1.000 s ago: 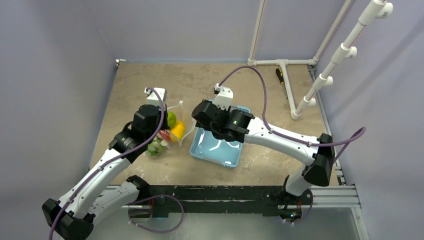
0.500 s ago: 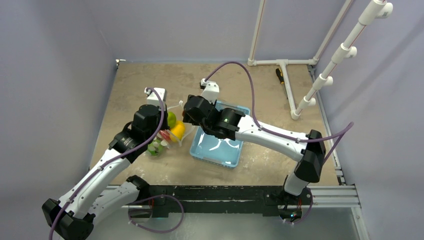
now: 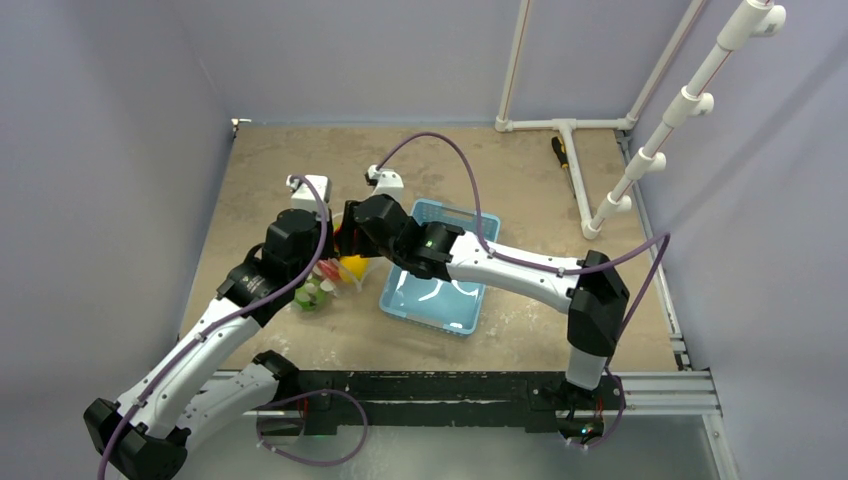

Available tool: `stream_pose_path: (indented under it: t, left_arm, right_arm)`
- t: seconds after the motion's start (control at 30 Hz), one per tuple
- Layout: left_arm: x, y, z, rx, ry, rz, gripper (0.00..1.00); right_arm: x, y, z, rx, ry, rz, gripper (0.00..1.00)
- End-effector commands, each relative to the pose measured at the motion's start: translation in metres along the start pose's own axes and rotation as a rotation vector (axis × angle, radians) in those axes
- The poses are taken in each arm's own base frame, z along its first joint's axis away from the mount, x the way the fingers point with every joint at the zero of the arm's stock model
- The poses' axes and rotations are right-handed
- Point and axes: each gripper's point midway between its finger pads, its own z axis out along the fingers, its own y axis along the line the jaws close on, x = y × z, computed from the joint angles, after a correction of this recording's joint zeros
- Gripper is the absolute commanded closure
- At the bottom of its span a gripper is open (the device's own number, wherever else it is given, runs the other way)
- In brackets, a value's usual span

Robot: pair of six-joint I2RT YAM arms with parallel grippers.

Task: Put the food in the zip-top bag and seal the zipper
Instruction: Place the fake fruit in the zipper food storage bag.

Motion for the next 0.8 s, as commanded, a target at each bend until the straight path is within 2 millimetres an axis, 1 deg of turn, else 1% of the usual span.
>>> stream_pose_path:
  t: [0.0, 0.13, 0.23, 0.33, 0.4, 0.47, 0.6, 0.67, 0.77]
  left_arm:
    - [-0.01, -0.003, -0.003, 0.014, -0.037, -0.017, 1.0]
    - [-0.009, -0.003, -0.003, 0.014, -0.037, -0.017, 1.0]
    - [-0.01, -0.003, -0.003, 0.013, -0.037, -0.018, 1.0]
    - [-0.009, -0.002, -0.003, 0.01, -0.036, -0.016, 1.0]
    - [-0.01, -0.002, -0.003, 0.009, -0.039, -0.018, 1.0]
    - [-0.01, -0.002, -0.003, 0.008, -0.04, -0.018, 1.0]
    - [-0.01, -0.001, -0.004, 0.007, -0.041, -0.018, 1.0]
    - [-0.011, -0.001, -0.004, 0.007, -0.043, -0.019, 1.0]
    - [-0.011, -0.001, -0.005, 0.005, -0.047, -0.02, 1.0]
  right_arm:
    - [0.005, 0.033, -0.004, -0.19, 0.028, 0.005, 0.77]
    - [0.024, 0.032, 0.002, -0.216, 0.081, -0.007, 0.7]
    - [0.03, 0.033, 0.004, -0.23, 0.098, -0.012, 0.61]
    - [0.033, 0.03, 0.005, -0.221, 0.106, -0.016, 0.45]
    - [0.036, 0.026, 0.004, -0.207, 0.114, -0.019, 0.31]
    - [0.037, 0.023, 0.002, -0.201, 0.121, -0.017, 0.23]
    - [0.03, 0.024, -0.007, -0.208, 0.106, -0.014, 0.12]
    - [0.024, 0.023, -0.011, -0.204, 0.091, -0.014, 0.1]
    - [0.013, 0.022, -0.018, -0.189, 0.061, -0.005, 0.1]
